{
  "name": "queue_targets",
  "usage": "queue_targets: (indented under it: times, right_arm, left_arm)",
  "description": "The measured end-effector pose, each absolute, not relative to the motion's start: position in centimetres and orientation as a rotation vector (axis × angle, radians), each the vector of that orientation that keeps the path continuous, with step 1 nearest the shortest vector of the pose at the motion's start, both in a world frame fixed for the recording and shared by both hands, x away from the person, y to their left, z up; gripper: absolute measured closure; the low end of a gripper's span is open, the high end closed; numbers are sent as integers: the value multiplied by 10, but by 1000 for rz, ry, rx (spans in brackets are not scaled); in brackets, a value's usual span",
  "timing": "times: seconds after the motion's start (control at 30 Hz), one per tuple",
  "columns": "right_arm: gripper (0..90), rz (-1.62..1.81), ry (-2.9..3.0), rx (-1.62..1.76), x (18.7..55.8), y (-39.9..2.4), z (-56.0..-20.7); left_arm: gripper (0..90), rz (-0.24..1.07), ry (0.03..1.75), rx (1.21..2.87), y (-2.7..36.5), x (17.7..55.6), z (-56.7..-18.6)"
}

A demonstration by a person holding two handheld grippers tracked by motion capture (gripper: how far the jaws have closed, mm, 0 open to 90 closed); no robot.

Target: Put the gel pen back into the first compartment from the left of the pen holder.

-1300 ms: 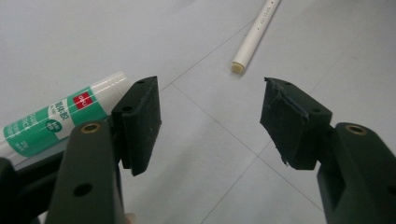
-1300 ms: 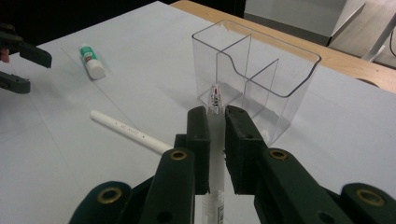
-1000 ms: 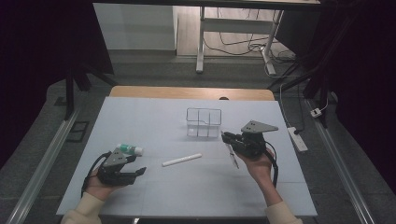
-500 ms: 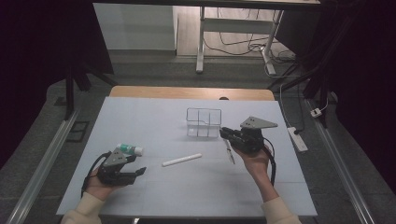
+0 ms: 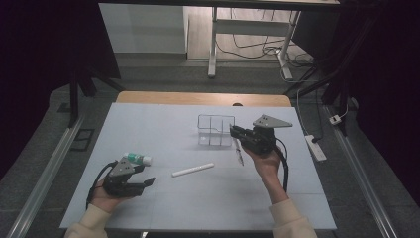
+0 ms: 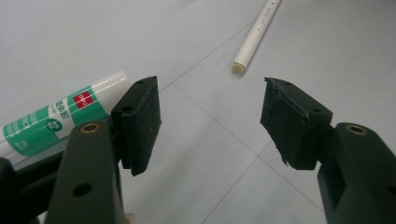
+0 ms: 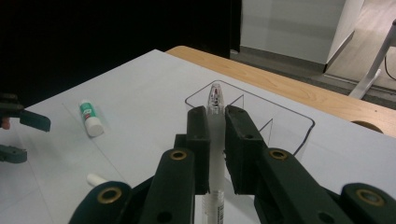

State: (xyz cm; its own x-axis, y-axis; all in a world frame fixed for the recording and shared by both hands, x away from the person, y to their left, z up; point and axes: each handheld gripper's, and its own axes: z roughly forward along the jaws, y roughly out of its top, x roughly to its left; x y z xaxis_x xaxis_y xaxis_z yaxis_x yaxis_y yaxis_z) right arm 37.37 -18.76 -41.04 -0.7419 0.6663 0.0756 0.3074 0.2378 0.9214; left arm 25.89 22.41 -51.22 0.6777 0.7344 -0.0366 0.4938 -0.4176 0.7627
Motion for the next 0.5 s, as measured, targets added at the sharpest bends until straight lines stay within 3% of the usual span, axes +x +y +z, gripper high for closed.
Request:
queue_targets:
  times: [0.5]
  right_arm:
    - [794,1553,2146,909,388,-177,-400]
  left_arm:
    - [376,390,943,2101,224,259,-512]
